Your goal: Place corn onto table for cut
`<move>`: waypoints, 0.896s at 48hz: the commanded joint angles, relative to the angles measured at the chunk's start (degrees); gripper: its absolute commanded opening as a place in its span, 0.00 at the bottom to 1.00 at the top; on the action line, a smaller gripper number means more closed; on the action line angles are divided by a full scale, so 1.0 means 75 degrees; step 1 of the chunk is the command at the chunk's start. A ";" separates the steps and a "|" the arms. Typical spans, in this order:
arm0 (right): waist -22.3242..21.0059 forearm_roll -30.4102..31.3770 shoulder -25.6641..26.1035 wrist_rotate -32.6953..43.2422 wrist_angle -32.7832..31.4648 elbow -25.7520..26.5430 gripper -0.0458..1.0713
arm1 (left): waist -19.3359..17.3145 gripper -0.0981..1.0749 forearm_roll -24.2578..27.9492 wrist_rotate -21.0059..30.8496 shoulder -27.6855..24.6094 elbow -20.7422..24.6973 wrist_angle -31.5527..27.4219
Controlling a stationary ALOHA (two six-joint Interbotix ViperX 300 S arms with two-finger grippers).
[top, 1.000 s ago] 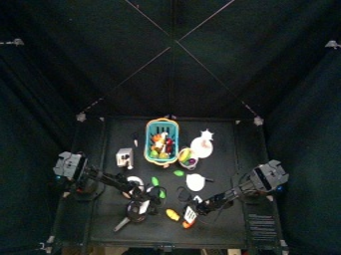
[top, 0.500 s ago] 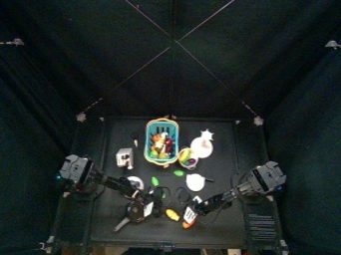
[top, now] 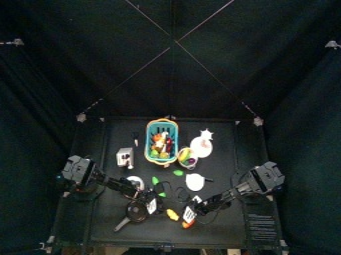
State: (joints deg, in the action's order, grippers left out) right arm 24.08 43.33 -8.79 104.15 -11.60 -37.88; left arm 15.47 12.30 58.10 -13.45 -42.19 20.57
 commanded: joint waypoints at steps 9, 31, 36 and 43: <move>-0.0012 -0.0012 0.0129 -0.0023 0.0000 0.0117 0.38 | 0.0270 0.81 -0.1090 0.0000 0.0152 0.0352 -0.0949; -0.0035 0.0012 0.0187 -0.0023 -0.0129 0.0141 0.38 | 0.0586 0.70 -0.2473 -0.0012 0.0105 0.0750 -0.1523; -0.0035 0.0023 0.0117 -0.0023 -0.0129 0.0164 0.38 | 0.0586 0.70 -0.2484 -0.0012 0.0035 0.0785 -0.1734; 0.0000 0.0012 0.0117 -0.0023 -0.0129 0.0223 0.38 | 0.0492 0.69 -0.2484 -0.0023 -0.0023 0.0797 -0.1840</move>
State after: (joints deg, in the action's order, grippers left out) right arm 23.91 43.33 -8.88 104.15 -12.66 -37.62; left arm 19.69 -6.33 58.10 -14.06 -37.44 6.86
